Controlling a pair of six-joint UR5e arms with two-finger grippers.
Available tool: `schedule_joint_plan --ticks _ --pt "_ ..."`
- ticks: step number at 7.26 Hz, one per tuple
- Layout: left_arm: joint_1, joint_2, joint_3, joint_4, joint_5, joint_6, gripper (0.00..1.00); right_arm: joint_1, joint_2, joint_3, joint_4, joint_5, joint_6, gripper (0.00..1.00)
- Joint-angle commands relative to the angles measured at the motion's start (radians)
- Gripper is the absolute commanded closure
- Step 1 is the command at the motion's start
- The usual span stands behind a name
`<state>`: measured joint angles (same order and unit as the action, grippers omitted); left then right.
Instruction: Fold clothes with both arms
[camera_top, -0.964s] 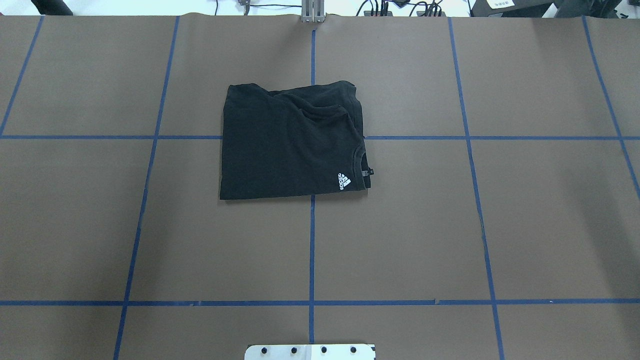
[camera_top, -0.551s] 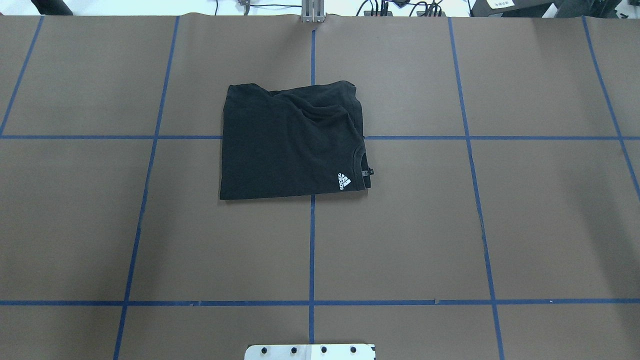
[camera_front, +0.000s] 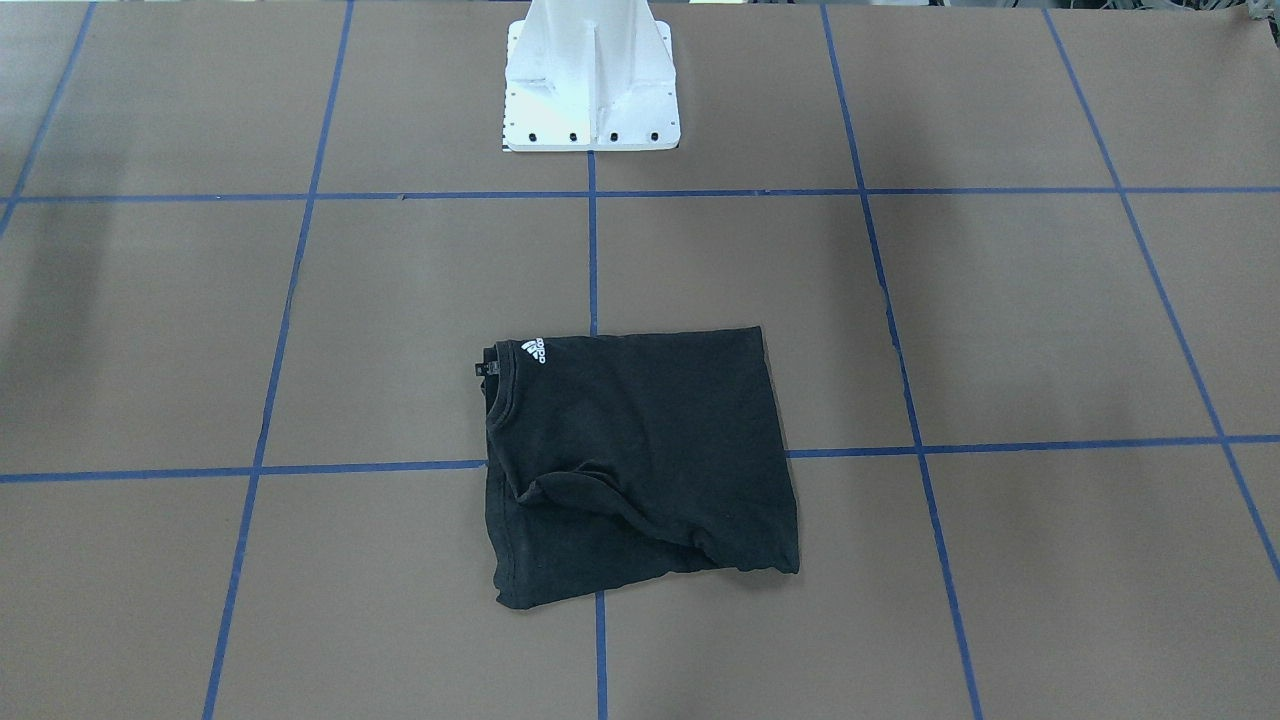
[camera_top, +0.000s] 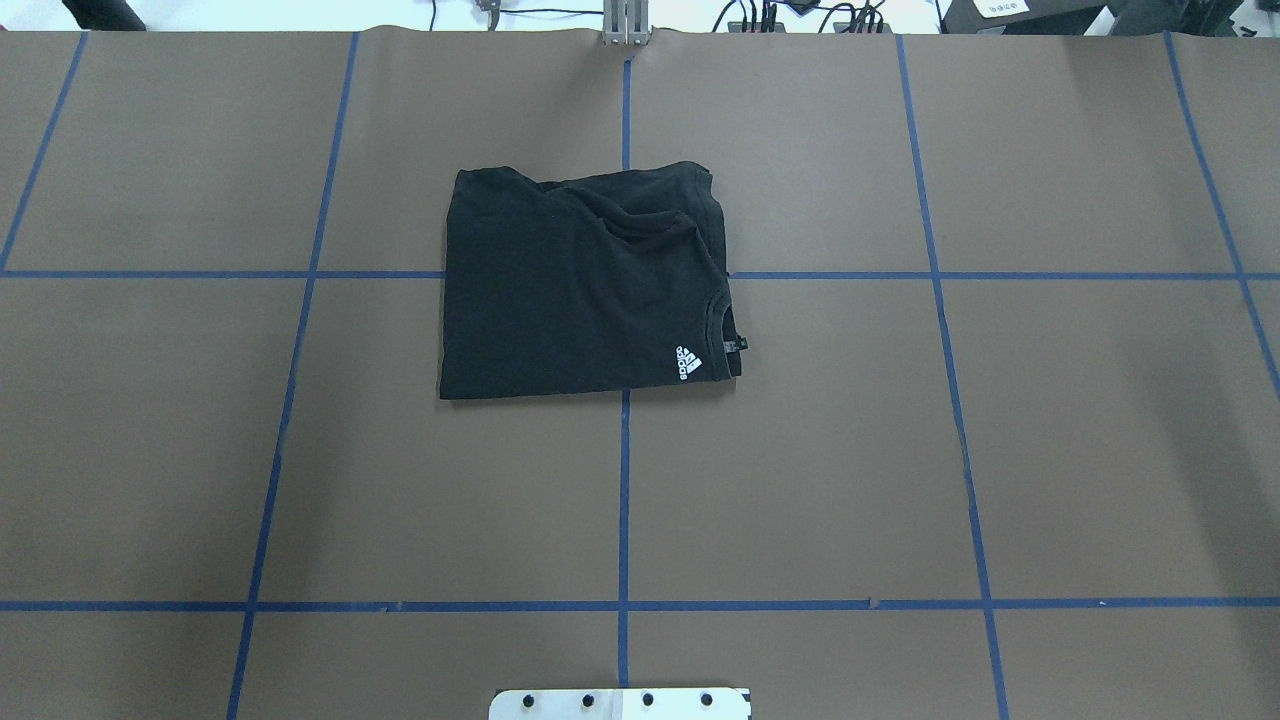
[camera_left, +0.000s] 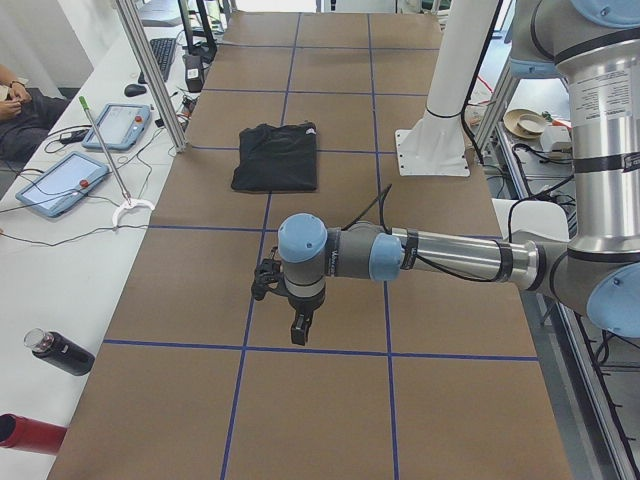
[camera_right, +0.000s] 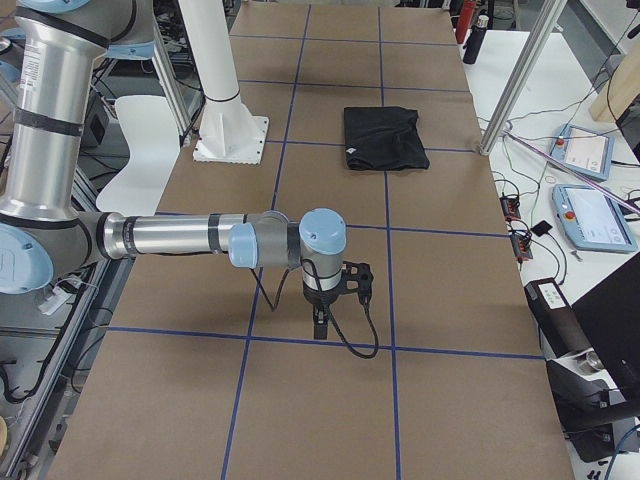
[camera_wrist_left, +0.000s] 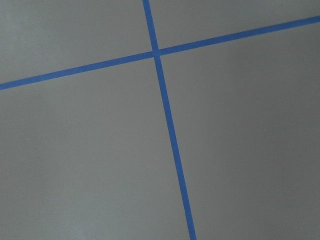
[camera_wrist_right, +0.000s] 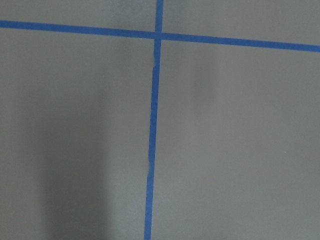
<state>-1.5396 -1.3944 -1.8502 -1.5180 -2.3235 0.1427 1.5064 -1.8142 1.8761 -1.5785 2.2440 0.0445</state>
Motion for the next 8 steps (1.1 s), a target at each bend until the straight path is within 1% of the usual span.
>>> schedule_joint_plan --ticks 1,8 --pt "0.001 0.0 -0.001 0.001 0.0 0.0 0.0 0.0 -0.001 0.0 0.0 0.0 0.002 0.0" --pt "0.001 0.0 -0.001 -0.001 0.0 0.002 0.0 0.0 0.001 0.005 0.015 0.0 0.003 0.0"
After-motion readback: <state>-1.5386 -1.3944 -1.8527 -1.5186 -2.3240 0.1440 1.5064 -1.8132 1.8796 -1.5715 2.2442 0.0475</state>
